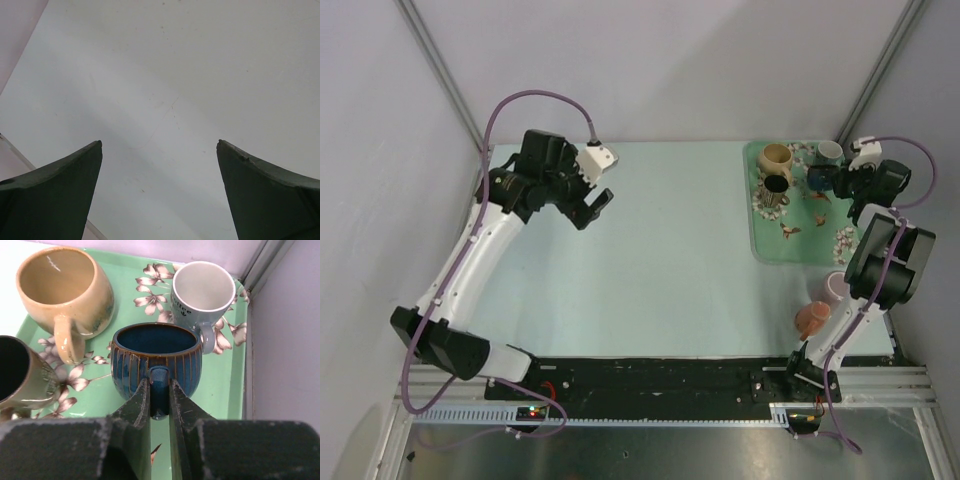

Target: Turn the mug right side up

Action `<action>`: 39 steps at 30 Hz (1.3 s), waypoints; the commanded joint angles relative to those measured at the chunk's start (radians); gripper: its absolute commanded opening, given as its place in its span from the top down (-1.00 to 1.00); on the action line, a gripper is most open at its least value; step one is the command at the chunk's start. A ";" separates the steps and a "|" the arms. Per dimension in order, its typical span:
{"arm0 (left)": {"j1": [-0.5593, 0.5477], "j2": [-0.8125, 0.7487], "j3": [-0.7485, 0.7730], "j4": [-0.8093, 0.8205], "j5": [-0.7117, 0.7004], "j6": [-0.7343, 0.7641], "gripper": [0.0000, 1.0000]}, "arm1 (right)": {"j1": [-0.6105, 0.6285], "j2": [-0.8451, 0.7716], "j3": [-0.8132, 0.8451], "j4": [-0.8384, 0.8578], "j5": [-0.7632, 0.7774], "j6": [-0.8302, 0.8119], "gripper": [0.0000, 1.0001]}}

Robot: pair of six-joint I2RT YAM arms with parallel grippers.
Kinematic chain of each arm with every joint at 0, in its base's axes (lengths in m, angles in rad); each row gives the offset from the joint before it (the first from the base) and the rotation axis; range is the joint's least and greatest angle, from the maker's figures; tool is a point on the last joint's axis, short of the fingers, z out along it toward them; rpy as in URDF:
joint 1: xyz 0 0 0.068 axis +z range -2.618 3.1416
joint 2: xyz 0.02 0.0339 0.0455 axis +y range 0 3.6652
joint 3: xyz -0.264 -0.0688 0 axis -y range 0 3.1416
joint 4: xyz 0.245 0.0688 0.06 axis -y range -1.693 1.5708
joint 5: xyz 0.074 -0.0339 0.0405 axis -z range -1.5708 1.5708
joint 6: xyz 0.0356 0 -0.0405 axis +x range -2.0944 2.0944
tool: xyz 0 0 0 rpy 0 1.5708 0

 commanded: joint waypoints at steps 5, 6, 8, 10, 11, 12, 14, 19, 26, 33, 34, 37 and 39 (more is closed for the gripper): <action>0.017 0.072 0.111 0.035 -0.013 -0.016 -0.99 | 0.032 0.096 0.115 -0.028 -0.009 -0.178 1.00; 0.018 0.081 0.120 0.036 -0.012 -0.014 -0.99 | 0.033 0.101 0.117 -0.041 -0.002 -0.194 0.98; 0.018 0.096 0.134 0.036 -0.012 -0.012 -0.99 | 0.029 0.107 0.118 -0.069 0.011 -0.210 0.86; 0.018 0.111 0.152 0.036 -0.009 -0.011 -0.99 | 0.022 0.106 0.118 -0.100 0.022 -0.214 0.68; 0.018 0.115 0.160 0.036 -0.007 -0.010 -0.99 | 0.016 0.103 0.116 -0.116 0.024 -0.216 0.62; 0.018 0.118 0.166 0.036 -0.005 -0.008 -0.99 | 0.012 0.096 0.112 -0.129 0.017 -0.219 0.54; 0.019 0.121 0.171 0.036 -0.005 -0.001 -0.99 | 0.006 0.085 0.104 -0.172 0.000 -0.245 0.33; 0.023 0.112 0.171 0.039 -0.001 0.010 -1.00 | -0.007 0.062 0.088 -0.252 0.000 -0.273 -0.16; 0.027 0.067 0.133 0.043 0.012 0.025 -0.99 | -0.019 -0.040 0.083 -0.274 0.084 -0.199 -0.97; 0.028 0.017 0.097 0.043 0.035 0.008 -0.99 | 0.029 -0.307 0.082 -0.457 0.506 0.174 -0.99; 0.028 0.003 0.086 0.043 0.038 0.006 -0.99 | 0.030 -0.343 0.081 -0.544 0.536 0.257 -0.99; 0.028 -0.043 0.027 0.043 0.033 0.009 -0.99 | 0.006 -0.456 0.056 -0.776 0.614 0.482 -0.99; 0.027 -0.079 -0.014 0.041 0.023 0.015 -0.99 | -0.027 -0.528 0.010 -0.876 0.568 0.557 -0.99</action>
